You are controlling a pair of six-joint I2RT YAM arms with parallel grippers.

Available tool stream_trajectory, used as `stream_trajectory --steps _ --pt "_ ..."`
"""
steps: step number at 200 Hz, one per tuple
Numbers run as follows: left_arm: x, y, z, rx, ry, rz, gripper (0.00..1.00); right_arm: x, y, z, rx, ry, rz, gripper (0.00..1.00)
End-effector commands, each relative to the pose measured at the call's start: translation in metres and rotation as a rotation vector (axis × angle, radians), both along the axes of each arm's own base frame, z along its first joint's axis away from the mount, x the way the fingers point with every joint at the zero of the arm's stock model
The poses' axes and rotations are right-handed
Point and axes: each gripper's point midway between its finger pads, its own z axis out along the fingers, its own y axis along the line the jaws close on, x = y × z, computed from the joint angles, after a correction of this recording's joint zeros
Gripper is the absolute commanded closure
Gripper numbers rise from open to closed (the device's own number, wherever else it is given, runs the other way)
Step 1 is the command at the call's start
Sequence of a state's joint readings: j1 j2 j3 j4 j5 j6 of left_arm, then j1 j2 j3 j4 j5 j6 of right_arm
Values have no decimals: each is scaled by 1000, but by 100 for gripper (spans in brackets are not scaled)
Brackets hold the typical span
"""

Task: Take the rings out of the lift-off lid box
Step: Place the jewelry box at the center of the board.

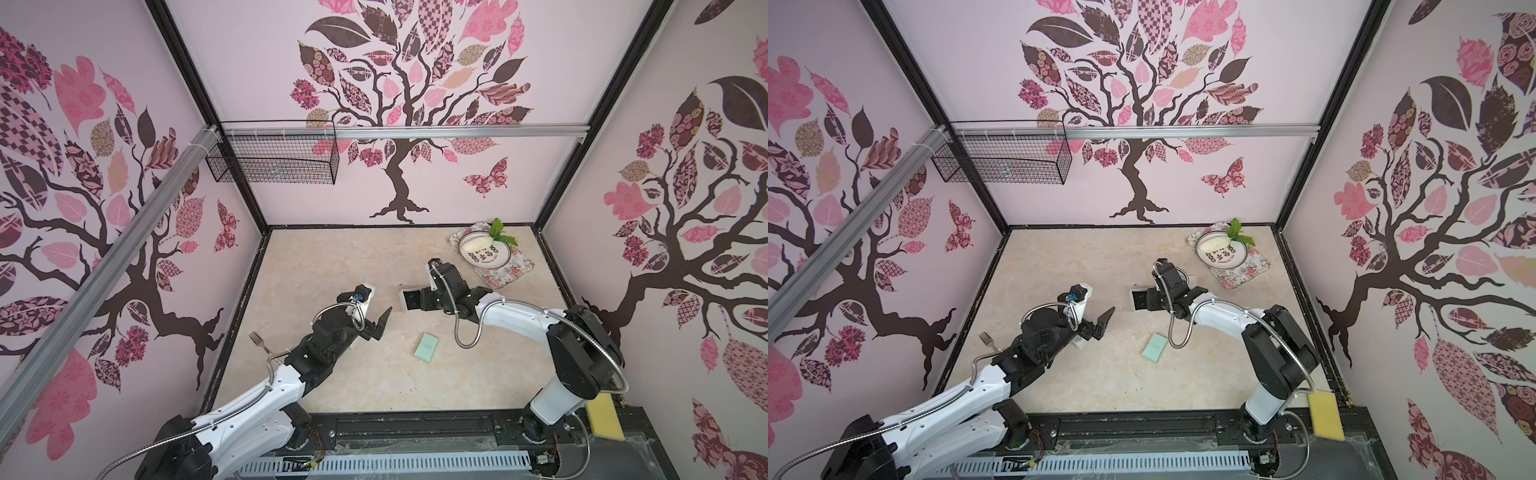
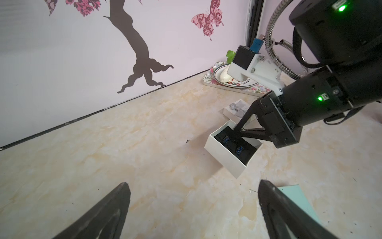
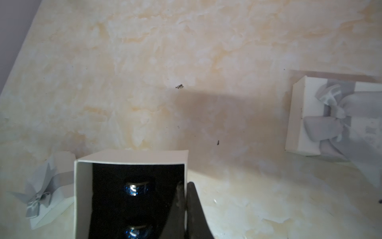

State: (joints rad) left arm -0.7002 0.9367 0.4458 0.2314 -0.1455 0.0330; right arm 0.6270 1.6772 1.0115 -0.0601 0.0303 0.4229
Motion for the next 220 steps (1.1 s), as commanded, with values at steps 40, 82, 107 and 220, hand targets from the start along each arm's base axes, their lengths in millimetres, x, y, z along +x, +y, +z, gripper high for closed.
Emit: stream_trajectory --steps 40,82,107,220 --pt "1 8 -14 -25 29 16 2 12 10 -28 -189 -21 197 100" --pt "2 16 -15 -98 41 -4 2 8 36 8 -334 -228 648 100" --pt "0 15 -15 -88 42 -19 2 -9 48 5 -421 -349 976 100" --pt "-5 18 -20 -80 21 -31 2 5 65 -45 -451 -292 1297 100"
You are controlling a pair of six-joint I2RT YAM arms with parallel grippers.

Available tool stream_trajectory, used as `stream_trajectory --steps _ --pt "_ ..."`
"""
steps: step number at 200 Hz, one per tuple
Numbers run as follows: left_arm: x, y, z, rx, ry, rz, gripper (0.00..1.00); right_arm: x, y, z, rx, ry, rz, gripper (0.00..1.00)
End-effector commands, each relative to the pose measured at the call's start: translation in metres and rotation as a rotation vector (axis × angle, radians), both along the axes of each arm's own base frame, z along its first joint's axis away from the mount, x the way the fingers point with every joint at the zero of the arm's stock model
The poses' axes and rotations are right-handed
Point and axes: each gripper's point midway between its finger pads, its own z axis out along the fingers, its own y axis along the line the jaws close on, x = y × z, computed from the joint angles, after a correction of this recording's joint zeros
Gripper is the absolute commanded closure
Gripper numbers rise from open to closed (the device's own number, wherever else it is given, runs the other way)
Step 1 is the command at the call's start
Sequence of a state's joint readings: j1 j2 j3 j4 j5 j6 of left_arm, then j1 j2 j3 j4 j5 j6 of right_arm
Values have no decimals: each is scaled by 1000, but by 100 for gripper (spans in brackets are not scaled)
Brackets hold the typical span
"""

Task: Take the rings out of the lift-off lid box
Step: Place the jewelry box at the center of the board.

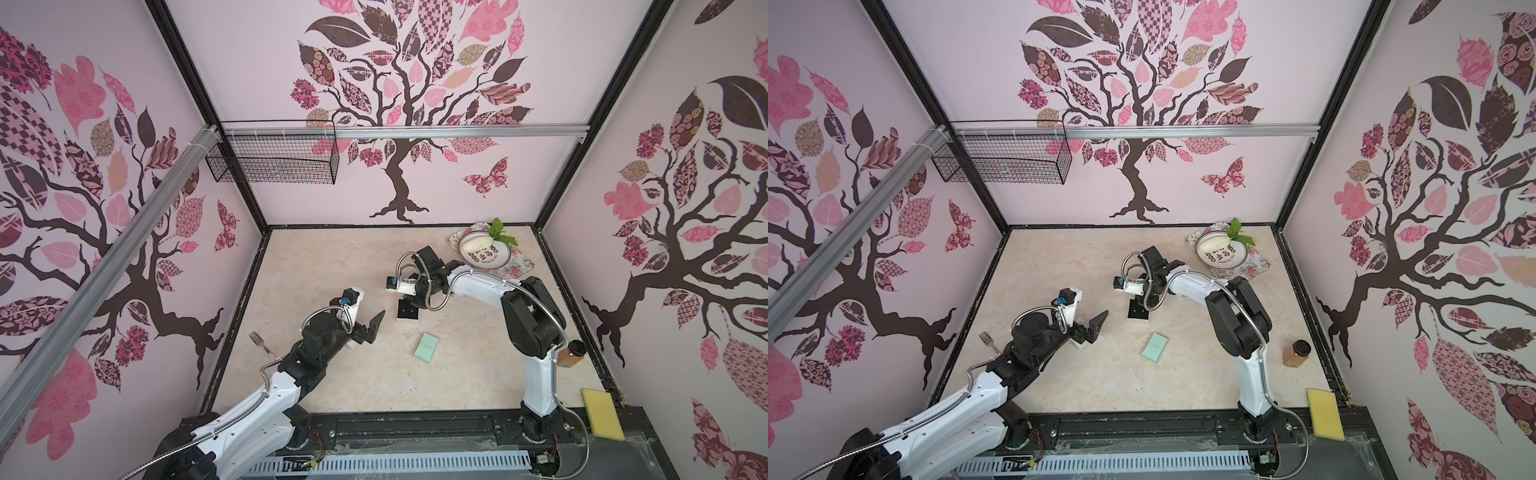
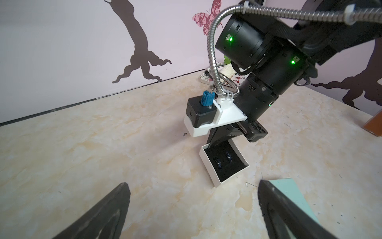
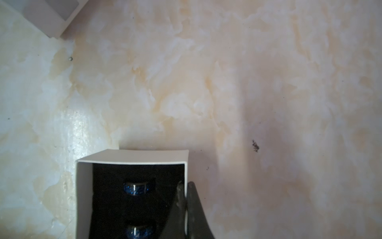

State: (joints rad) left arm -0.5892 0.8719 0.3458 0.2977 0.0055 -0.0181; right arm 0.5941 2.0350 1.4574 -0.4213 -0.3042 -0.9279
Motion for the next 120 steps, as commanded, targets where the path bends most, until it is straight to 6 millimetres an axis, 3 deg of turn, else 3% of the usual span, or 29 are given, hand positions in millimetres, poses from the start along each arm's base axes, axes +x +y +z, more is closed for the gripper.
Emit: stream_trajectory --steps 1,18,41,69,75,86,105,120 --pt "-1 1 -7 9 -5 -7 2 -5 8 -7 9 18 75 100" --pt "0 1 -8 8 -6 -6 2 0 9 -5 11 -6 73 99" --pt "0 0 -8 9 -4 -7 2 10 8 3 12 -68 52 63" --pt "0 0 -6 11 -9 -8 2 29 8 43 68 -197 -12 43" --pt "1 0 -4 12 -10 -7 2 34 8 58 95 -222 -41 33" --pt "2 0 -4 15 -7 -4 2 42 8 91 168 -249 -122 2" --pt "9 -4 -5 23 6 -2 2 53 -3 149 311 -261 -358 0" --pt "18 -8 -5 37 22 5 2 53 -21 167 389 -219 -575 0"
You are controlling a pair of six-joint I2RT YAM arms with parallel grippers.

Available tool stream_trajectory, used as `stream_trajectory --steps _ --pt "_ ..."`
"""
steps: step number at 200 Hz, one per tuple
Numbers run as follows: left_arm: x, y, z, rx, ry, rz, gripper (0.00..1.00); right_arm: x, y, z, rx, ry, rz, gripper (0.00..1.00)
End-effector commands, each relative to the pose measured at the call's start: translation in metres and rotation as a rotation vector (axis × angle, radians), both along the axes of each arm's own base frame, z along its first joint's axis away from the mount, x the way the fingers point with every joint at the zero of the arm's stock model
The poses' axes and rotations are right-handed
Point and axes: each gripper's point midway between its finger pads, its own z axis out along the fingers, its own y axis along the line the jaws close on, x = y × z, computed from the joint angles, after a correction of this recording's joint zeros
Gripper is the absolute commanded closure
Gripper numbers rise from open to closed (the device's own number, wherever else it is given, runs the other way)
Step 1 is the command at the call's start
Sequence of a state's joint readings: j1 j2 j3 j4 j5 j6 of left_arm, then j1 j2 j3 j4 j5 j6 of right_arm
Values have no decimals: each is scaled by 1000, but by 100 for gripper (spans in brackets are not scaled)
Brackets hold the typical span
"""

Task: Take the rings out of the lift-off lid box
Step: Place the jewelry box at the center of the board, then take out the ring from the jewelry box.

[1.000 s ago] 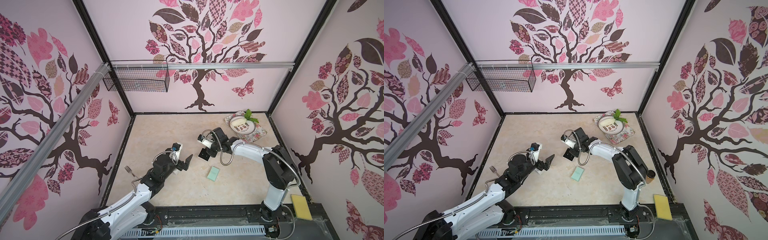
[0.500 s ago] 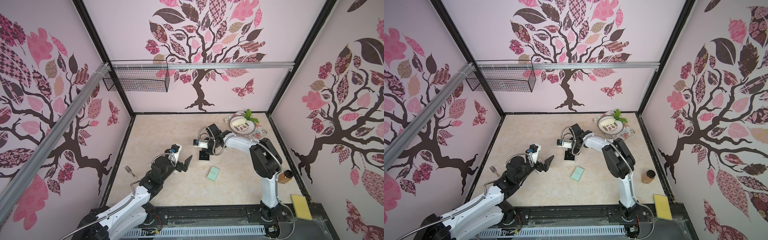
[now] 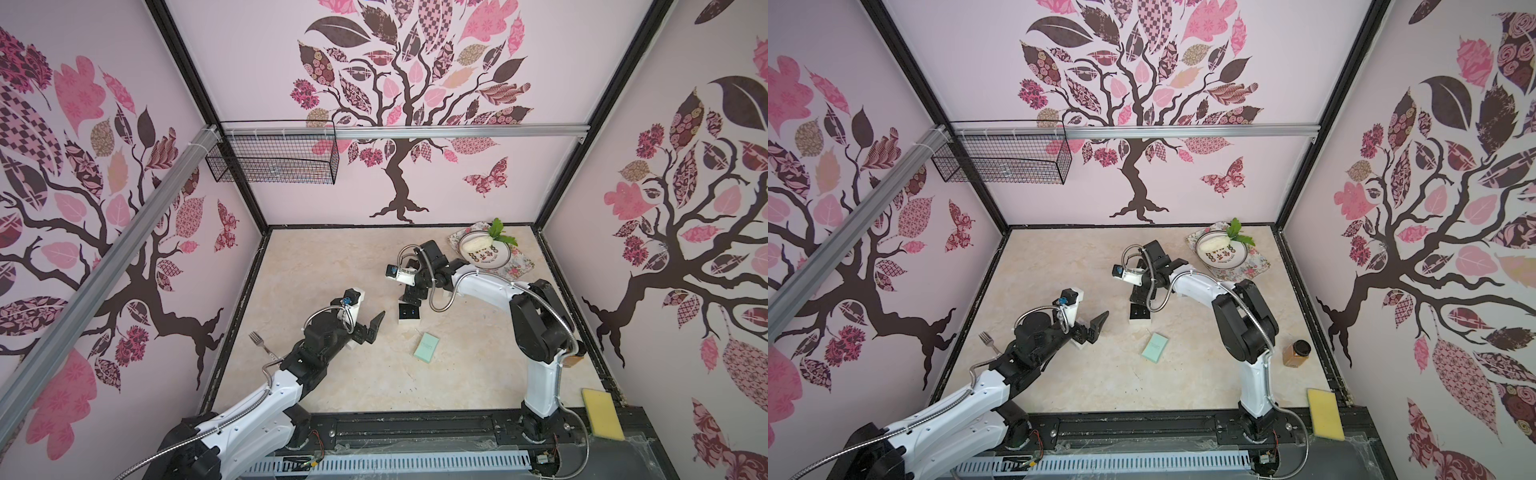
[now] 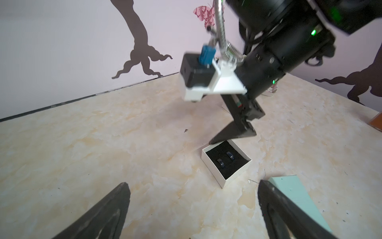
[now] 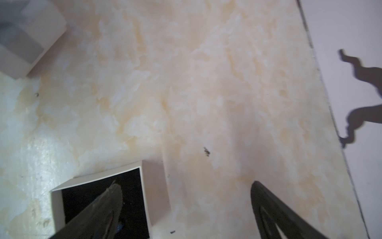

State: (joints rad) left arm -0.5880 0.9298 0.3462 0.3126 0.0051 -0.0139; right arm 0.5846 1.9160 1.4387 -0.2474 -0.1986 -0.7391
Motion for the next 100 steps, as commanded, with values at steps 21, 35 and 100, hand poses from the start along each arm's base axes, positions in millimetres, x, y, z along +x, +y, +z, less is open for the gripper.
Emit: stream_trajectory --steps 21,35,100 --pt "32 -12 5 39 39 27 2 5 -61 71 239 18 -590 1" --pt "45 -18 2 37 81 33 2 -9 -79 59 274 80 -710 0" --pt "87 -48 -32 103 194 22 2 -78 -45 38 585 472 -752 11"
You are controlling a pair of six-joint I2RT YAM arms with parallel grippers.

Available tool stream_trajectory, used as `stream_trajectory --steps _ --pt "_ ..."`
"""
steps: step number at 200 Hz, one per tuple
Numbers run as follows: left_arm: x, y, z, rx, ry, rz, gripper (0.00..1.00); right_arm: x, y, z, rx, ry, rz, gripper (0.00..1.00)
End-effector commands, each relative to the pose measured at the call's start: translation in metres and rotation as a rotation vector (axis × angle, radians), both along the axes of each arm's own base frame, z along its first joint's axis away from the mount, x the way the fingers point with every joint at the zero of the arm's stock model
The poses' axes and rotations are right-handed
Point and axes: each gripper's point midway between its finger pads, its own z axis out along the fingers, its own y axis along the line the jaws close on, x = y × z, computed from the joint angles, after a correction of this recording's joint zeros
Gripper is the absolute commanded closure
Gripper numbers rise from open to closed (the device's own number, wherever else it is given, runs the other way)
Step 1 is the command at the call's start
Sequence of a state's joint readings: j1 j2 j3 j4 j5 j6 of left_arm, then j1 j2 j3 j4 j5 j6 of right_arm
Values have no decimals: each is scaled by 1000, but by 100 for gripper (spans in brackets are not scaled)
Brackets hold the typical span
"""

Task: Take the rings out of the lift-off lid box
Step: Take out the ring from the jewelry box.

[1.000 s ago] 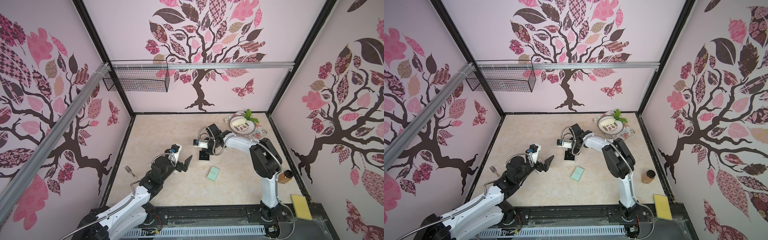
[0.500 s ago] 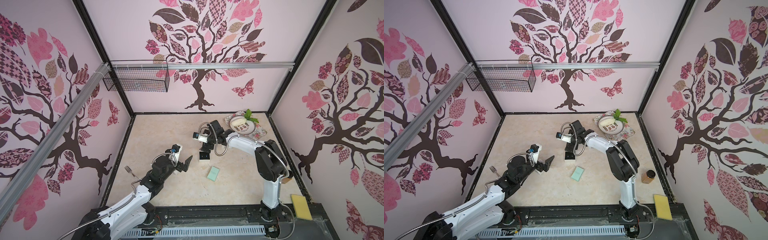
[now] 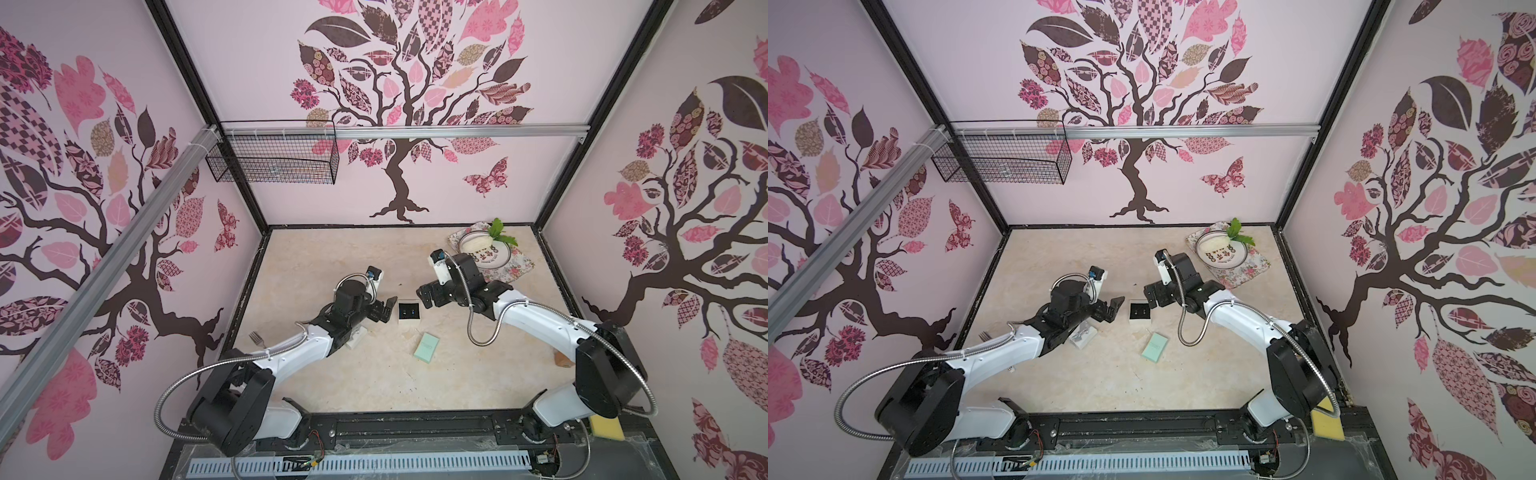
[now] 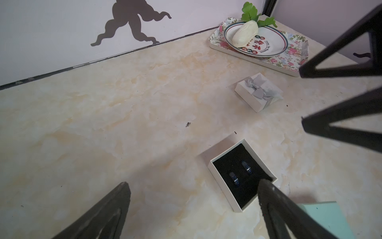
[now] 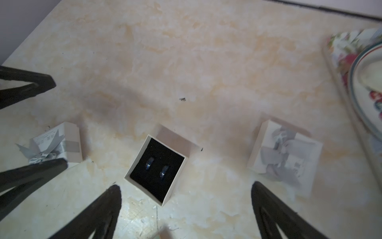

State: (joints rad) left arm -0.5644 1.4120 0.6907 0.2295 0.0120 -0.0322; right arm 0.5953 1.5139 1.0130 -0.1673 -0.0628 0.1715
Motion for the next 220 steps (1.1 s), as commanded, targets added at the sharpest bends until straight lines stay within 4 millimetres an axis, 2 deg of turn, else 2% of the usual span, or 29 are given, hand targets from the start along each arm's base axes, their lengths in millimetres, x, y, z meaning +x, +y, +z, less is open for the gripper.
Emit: stream_trajectory --steps 1,33,47,62,109,137,162,220 --pt "15 -10 1 -3 -6 -2 2 -10 23 20 183 60 -56 12" --pt "23 -28 -3 15 -113 -47 2 -13 27 -1 202 131 -83 42" --pt "28 -33 -7 9 -140 -57 2 -14 27 -7 195 146 -86 52" --pt "32 -38 -11 -8 -175 -71 2 -15 29 -13 185 160 -81 58" --pt "42 -43 -24 -39 -252 -85 2 -21 35 -33 153 208 -74 66" --pt "48 -40 -29 -81 -211 -85 2 -25 40 -43 133 240 -62 68" --pt "51 -36 -40 -31 -179 -64 2 -28 45 -53 106 266 -58 69" --pt "43 -33 -53 -38 -184 -70 2 -24 51 -67 80 295 -69 69"
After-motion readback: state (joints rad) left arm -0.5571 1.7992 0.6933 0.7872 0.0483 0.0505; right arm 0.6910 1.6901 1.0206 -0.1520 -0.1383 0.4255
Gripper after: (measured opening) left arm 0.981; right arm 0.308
